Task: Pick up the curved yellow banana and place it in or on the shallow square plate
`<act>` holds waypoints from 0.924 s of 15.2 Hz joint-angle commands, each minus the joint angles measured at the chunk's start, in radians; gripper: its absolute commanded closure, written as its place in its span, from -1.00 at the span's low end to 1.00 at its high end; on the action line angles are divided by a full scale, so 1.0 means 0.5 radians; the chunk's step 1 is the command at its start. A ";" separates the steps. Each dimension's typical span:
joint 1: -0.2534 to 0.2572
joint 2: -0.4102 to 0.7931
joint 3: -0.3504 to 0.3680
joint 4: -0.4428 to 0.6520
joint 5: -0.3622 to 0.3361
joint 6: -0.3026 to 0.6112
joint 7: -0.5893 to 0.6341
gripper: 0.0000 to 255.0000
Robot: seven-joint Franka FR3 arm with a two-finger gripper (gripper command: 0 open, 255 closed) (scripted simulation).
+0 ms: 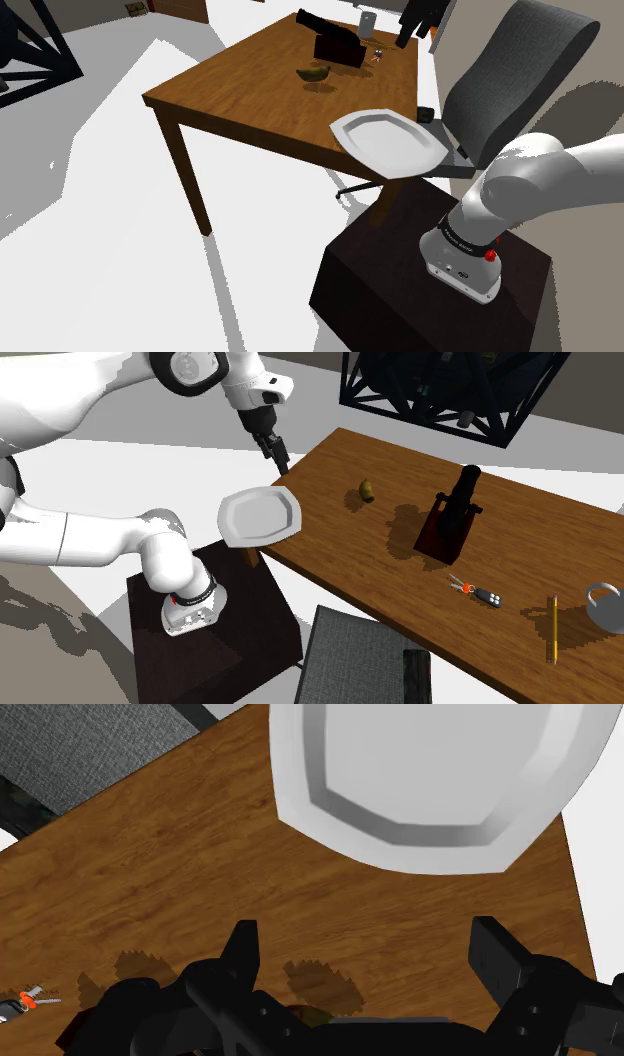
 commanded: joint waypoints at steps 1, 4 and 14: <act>0.000 0.000 0.000 0.000 0.000 0.000 0.000 -1.00; 0.038 0.205 -0.078 0.043 -0.064 0.131 -0.206 -1.00; 0.162 0.962 -0.266 0.361 -0.182 0.477 -0.859 -1.00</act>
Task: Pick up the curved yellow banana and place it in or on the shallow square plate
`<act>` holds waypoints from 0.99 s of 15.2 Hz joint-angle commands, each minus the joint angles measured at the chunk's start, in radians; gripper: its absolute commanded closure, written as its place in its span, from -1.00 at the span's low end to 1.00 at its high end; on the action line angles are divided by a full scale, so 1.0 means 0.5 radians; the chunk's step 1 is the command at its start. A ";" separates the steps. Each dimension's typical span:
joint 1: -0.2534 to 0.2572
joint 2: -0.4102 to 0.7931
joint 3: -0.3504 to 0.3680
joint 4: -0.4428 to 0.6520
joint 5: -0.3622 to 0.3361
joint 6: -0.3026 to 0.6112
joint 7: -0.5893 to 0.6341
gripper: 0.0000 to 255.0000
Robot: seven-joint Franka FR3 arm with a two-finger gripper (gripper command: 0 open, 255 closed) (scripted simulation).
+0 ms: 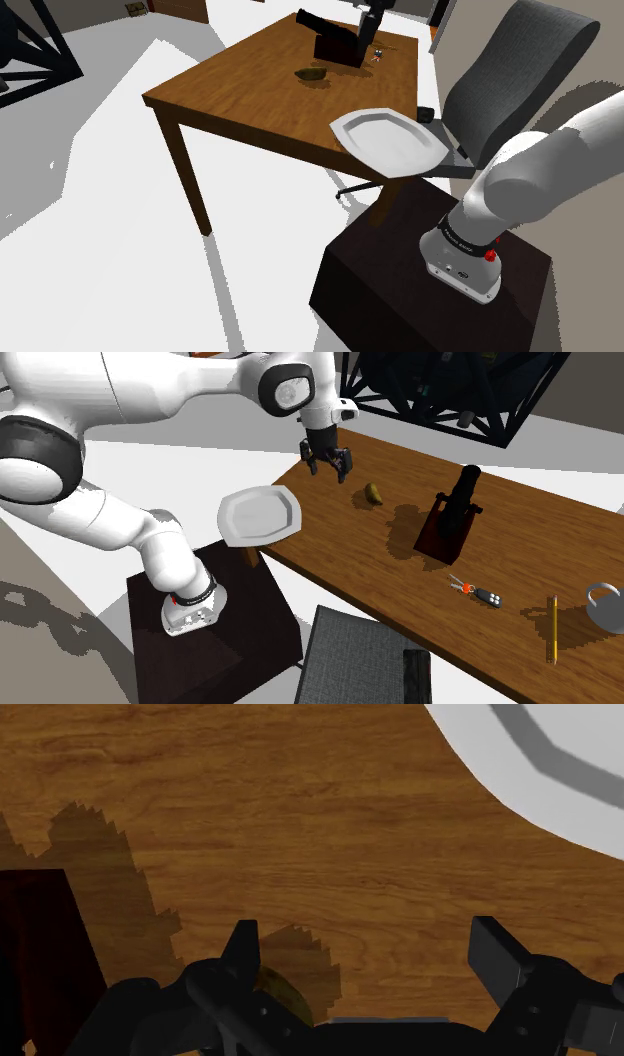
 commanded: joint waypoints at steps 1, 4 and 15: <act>0.020 0.167 -0.031 0.091 -0.012 0.060 -0.139 -1.00; 0.048 0.403 -0.055 0.236 -0.018 0.127 -0.324 -1.00; 0.085 1.172 -0.035 0.798 -0.032 0.258 -0.869 -1.00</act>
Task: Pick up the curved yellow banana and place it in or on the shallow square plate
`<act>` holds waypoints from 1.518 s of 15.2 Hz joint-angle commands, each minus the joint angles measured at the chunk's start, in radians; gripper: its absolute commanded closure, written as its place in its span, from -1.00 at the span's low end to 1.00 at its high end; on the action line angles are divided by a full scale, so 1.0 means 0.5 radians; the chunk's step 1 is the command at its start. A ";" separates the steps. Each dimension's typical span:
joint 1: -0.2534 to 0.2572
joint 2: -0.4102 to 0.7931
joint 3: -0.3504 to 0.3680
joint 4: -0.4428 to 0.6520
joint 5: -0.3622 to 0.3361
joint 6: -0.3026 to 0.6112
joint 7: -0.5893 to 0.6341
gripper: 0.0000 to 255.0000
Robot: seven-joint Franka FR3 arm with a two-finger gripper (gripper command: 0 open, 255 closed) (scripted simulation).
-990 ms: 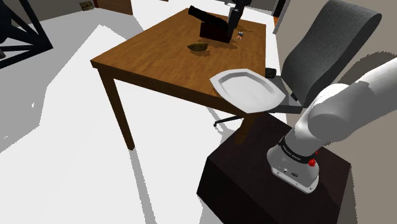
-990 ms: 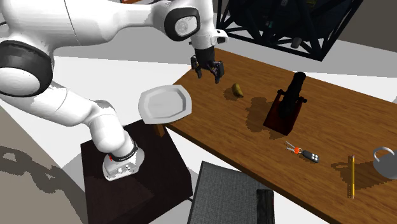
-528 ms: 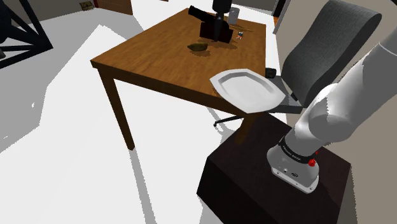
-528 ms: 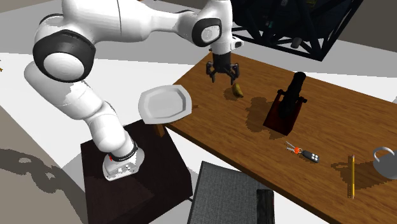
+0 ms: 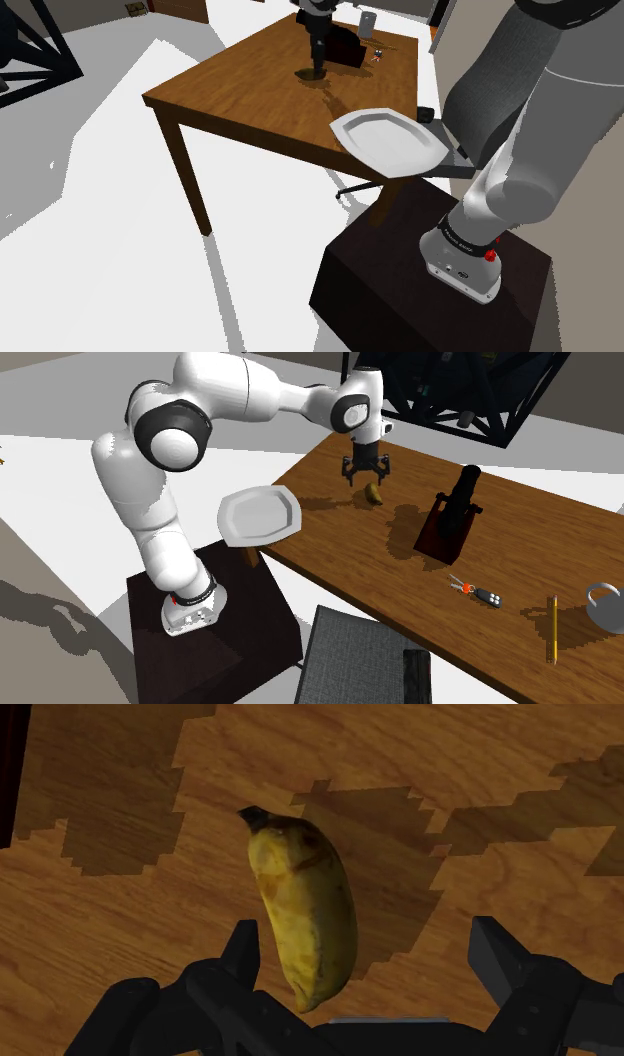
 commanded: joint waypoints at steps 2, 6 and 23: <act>-0.004 0.062 0.002 0.004 -0.001 0.057 -0.023 -1.00; -0.013 0.100 -0.003 -0.053 -0.002 0.153 -0.023 -1.00; -0.014 0.115 -0.004 -0.066 -0.003 0.180 -0.020 1.00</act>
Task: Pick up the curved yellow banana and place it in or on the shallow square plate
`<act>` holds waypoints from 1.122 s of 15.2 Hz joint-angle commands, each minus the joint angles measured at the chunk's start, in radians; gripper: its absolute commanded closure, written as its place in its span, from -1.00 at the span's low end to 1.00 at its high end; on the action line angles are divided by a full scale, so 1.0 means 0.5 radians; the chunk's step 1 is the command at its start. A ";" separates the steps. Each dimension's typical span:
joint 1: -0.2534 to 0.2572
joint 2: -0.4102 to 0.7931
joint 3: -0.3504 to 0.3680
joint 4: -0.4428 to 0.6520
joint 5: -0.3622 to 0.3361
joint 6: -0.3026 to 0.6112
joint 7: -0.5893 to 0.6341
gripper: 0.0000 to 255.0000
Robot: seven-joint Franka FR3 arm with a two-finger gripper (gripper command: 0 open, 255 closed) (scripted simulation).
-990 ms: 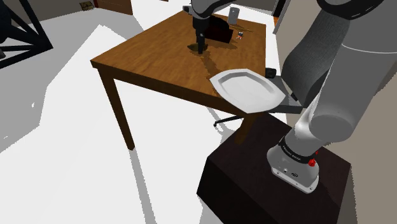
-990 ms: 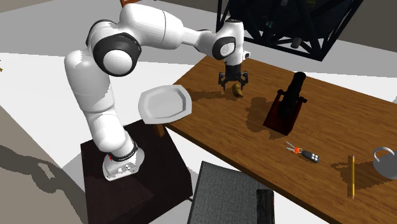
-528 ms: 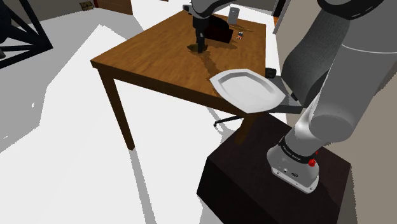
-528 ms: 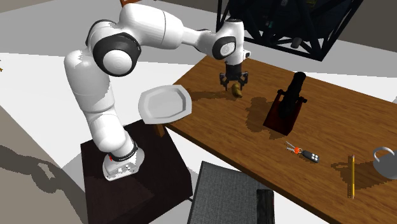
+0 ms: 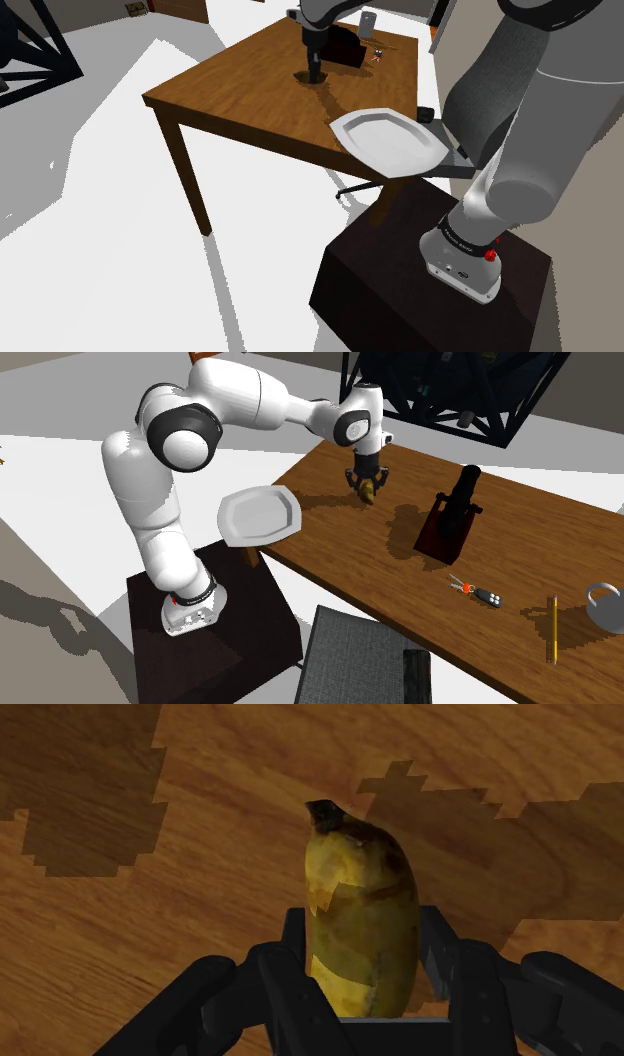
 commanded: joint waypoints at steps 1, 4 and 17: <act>-0.002 0.000 -0.001 -0.004 0.001 -0.016 -0.003 1.00; -0.001 -0.022 -0.001 0.048 0.004 -0.090 -0.013 1.00; 0.003 -0.076 0.001 0.326 0.017 -0.418 -0.061 1.00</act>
